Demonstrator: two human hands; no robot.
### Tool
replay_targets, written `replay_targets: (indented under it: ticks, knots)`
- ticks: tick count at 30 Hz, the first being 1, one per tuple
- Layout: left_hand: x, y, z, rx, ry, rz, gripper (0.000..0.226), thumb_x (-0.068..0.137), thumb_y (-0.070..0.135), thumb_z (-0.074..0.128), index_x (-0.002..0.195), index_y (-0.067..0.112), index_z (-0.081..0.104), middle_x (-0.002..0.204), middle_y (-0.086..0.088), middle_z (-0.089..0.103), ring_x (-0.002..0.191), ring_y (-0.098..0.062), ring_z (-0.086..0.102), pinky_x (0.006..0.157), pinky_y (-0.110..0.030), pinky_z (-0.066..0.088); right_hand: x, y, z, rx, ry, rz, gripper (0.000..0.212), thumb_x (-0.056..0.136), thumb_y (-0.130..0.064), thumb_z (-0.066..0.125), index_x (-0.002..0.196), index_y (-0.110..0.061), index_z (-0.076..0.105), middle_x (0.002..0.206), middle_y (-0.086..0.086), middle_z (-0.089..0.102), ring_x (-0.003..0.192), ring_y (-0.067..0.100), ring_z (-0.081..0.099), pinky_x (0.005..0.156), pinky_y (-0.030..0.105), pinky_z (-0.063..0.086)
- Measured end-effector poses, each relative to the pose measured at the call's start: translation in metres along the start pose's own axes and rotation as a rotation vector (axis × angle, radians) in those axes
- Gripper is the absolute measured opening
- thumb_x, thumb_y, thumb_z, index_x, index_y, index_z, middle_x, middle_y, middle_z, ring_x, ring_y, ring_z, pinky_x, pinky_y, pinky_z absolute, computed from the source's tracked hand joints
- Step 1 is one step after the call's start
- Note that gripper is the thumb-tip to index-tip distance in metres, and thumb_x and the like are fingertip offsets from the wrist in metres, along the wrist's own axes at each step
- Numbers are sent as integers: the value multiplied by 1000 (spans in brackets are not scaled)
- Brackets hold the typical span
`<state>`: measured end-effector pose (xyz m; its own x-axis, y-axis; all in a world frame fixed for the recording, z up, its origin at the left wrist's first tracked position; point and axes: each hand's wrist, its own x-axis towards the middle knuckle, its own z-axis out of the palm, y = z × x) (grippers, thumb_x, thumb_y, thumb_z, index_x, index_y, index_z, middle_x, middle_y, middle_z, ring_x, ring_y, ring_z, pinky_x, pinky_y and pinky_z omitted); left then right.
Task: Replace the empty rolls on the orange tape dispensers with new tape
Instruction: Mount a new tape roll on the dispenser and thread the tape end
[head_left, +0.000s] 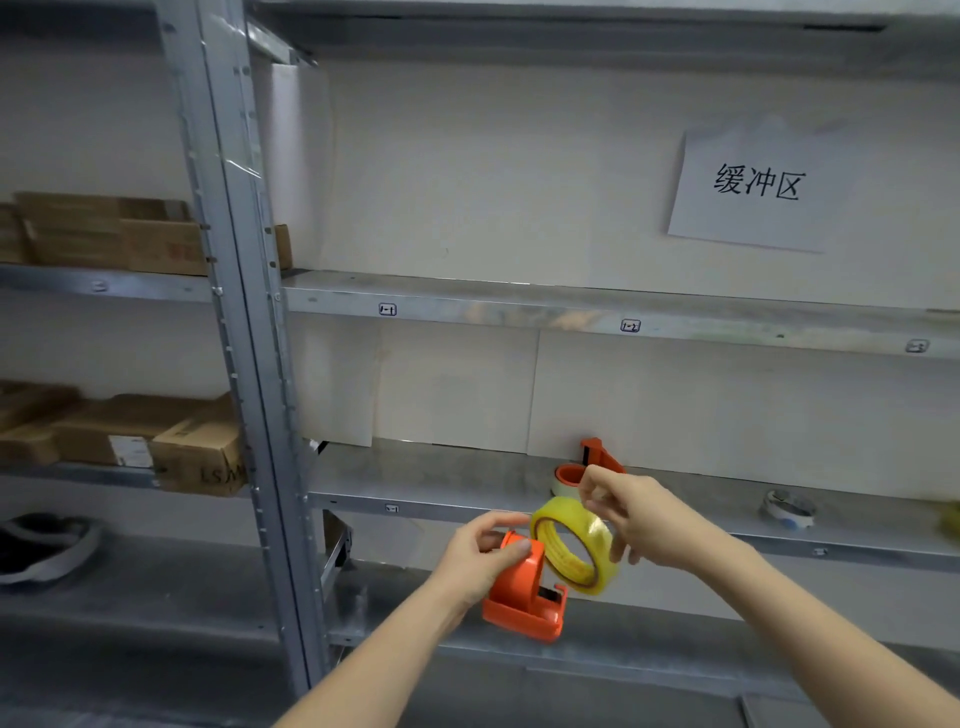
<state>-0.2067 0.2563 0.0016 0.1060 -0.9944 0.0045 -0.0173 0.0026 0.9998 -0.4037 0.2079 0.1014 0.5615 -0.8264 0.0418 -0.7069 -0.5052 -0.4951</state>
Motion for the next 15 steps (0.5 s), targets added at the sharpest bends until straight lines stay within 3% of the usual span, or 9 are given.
replay_targets:
  ticks: [4, 6, 9, 11, 13, 15]
  knots:
    - [-1, 0, 3, 49, 59, 21, 18, 92, 10, 63, 95, 25, 72, 99, 3, 72, 92, -11, 64, 75, -15, 49, -3, 5, -14, -11, -68, 30, 31, 95, -9, 39, 79, -34, 44, 92, -5, 58, 62, 29, 70, 58, 40, 59]
    - [-2, 3, 3, 37, 81, 31, 18, 94, 12, 59, 97, 24, 71, 100, 7, 70, 94, -11, 63, 80, -23, 52, -7, 8, -19, -44, -98, 21, 34, 92, -6, 38, 77, -36, 42, 97, 10, 58, 63, 28, 71, 59, 40, 58]
    - [-1, 7, 5, 18, 102, 57, 17, 96, 16, 58, 99, 26, 71, 103, 7, 69, 97, -14, 64, 88, -36, 54, -16, 14, -22, -113, -137, -11, 29, 92, -8, 37, 78, -33, 43, 98, 14, 54, 69, 25, 71, 64, 42, 58]
    - [1, 10, 8, 9, 106, 77, 16, 96, 17, 58, 100, 26, 71, 102, 8, 70, 93, -9, 64, 84, -30, 54, -22, 16, -21, -148, -149, -41, 30, 93, -7, 38, 79, -33, 44, 99, 8, 55, 69, 21, 71, 65, 42, 57]
    - [3, 13, 11, 1, 107, 103, 16, 95, 15, 59, 97, 24, 71, 96, 11, 70, 82, 4, 64, 75, -16, 52, -26, 20, -19, -190, -151, -79, 33, 95, -9, 41, 78, -38, 44, 99, -1, 54, 69, 17, 70, 64, 39, 58]
    - [5, 14, 13, 6, 105, 126, 18, 94, 12, 60, 91, 25, 72, 92, 14, 70, 78, 9, 63, 71, -9, 50, -29, 23, -18, -227, -153, -132, 24, 97, -17, 44, 83, -36, 45, 97, -7, 52, 70, 12, 70, 66, 38, 58]
